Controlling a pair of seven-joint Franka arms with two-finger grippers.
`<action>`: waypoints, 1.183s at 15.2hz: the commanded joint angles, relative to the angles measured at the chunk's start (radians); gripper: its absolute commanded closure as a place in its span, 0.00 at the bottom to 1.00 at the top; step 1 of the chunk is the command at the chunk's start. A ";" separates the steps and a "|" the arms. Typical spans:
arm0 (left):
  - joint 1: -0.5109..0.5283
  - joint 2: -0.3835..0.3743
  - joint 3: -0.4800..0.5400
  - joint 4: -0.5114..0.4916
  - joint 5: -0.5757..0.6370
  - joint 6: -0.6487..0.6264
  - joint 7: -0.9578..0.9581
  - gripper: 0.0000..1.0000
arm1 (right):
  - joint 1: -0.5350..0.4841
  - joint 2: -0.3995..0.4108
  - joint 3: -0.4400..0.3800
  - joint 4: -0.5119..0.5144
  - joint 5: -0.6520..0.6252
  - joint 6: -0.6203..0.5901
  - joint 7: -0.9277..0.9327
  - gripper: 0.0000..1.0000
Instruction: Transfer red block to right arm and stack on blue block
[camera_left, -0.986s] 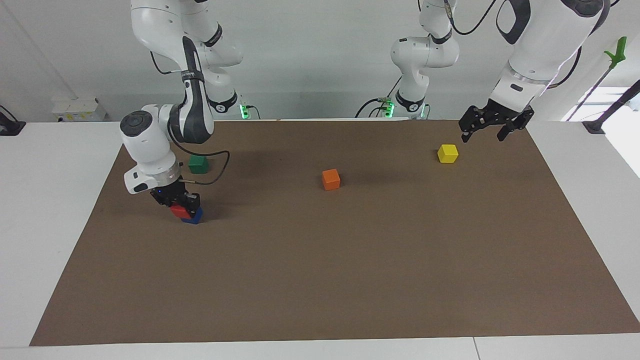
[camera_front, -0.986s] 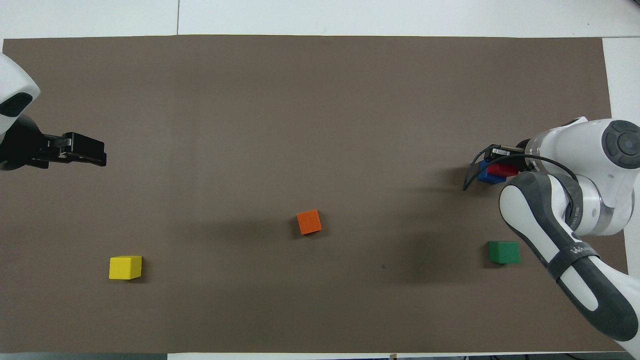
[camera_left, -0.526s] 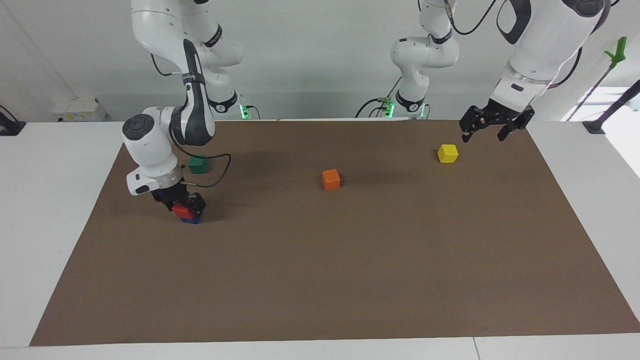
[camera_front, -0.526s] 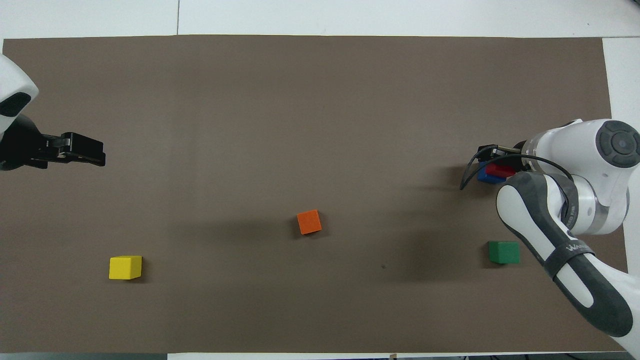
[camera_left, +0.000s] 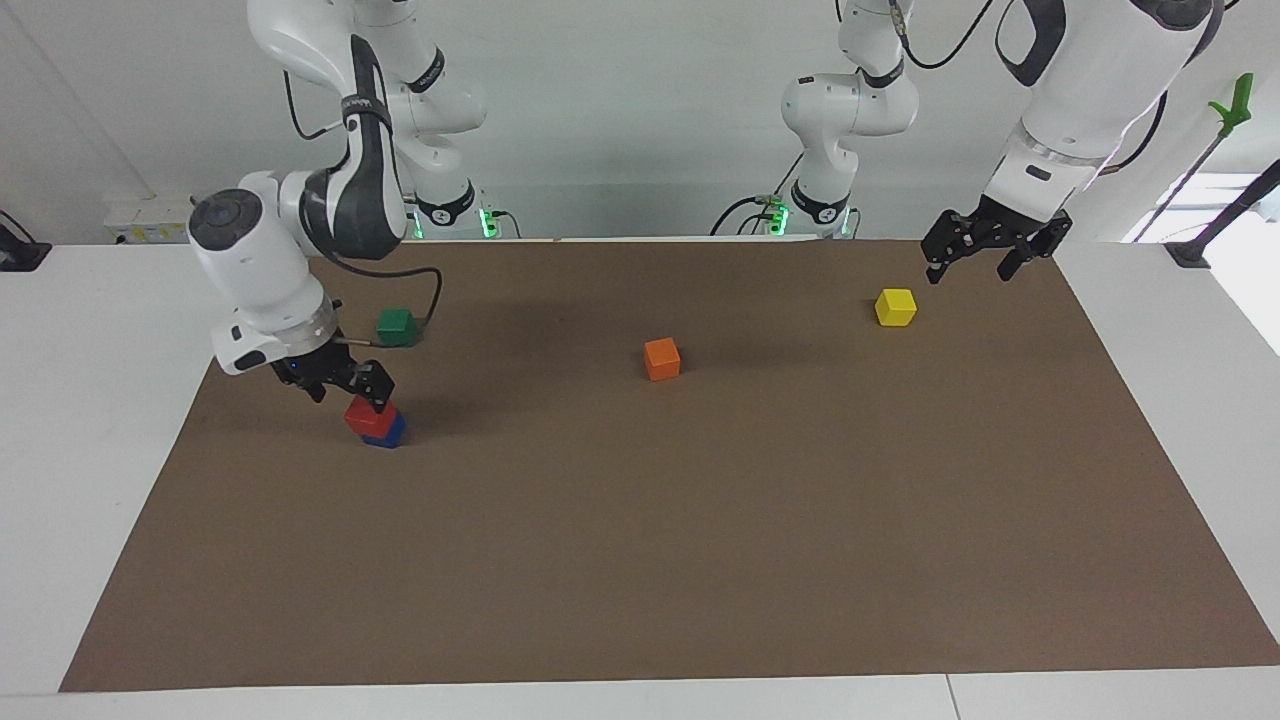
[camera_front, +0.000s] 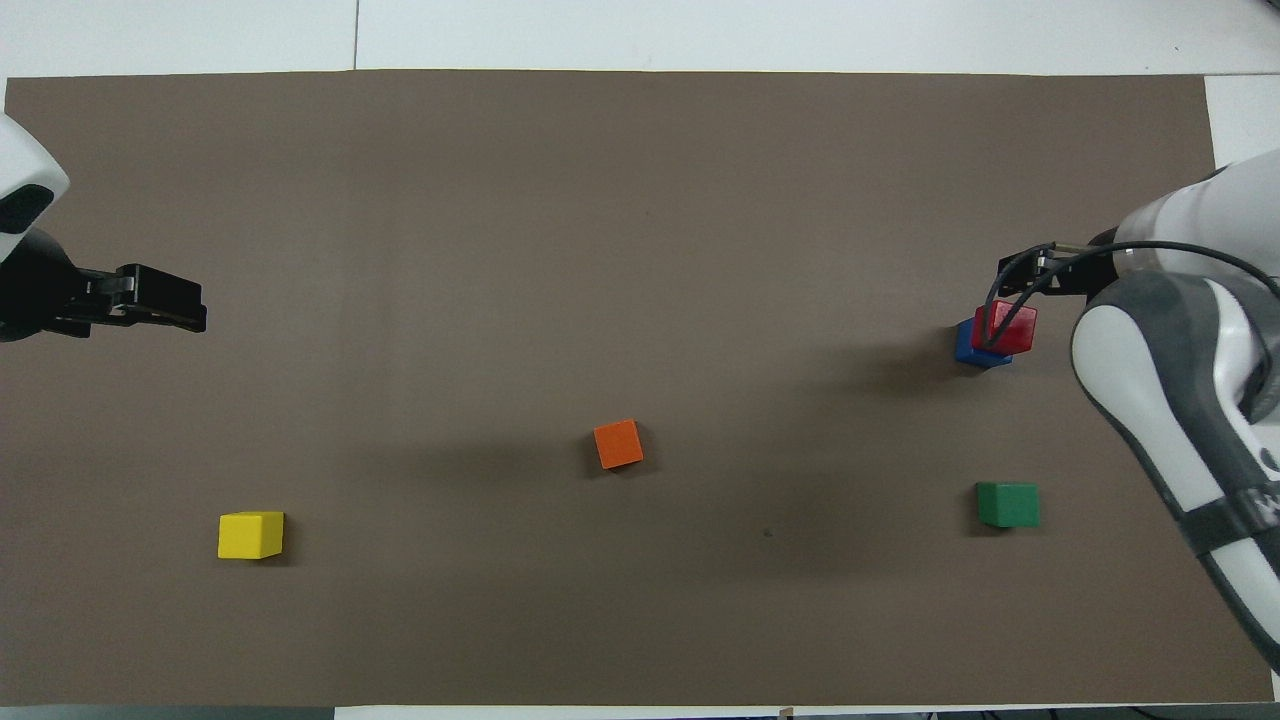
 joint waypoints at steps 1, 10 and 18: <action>0.008 -0.030 -0.005 -0.035 -0.012 0.013 0.015 0.00 | -0.016 -0.077 0.006 0.045 -0.018 -0.067 -0.099 0.00; 0.009 -0.036 -0.003 -0.036 -0.012 0.008 0.009 0.00 | -0.019 -0.168 0.008 0.265 -0.010 -0.547 -0.173 0.00; 0.011 -0.042 -0.003 -0.044 -0.012 0.005 0.009 0.00 | -0.059 -0.160 0.019 0.283 -0.029 -0.483 -0.192 0.00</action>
